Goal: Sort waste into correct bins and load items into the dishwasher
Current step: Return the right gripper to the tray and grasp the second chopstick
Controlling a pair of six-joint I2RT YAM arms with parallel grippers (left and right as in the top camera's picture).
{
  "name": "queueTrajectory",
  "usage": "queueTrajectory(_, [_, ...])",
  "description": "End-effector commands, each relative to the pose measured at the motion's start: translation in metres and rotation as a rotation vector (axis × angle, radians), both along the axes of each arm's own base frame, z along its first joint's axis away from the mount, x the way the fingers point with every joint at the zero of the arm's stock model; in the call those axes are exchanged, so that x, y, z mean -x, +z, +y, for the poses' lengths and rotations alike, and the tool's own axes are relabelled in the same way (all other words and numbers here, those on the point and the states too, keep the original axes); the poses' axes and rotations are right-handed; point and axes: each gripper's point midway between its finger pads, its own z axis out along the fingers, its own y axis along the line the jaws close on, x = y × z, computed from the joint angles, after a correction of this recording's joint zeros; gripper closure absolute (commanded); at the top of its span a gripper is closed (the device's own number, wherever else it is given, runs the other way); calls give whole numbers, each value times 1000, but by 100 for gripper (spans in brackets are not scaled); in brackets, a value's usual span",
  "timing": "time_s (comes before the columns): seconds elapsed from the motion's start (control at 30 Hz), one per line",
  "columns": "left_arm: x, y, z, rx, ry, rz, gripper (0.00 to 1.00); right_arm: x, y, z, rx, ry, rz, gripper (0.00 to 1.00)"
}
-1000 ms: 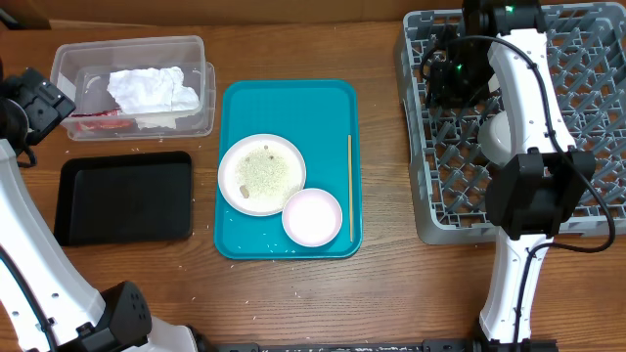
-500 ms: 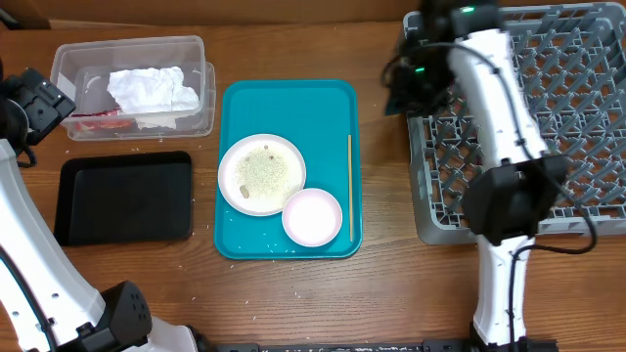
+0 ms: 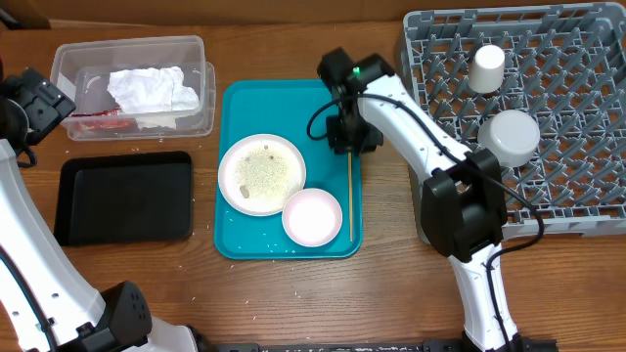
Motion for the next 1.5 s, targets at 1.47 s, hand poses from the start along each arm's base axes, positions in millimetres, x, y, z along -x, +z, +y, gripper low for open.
queueTrajectory(1.47, [3,4,-1,2,10,-16,0,7,-13,10,-11,0,-21,67])
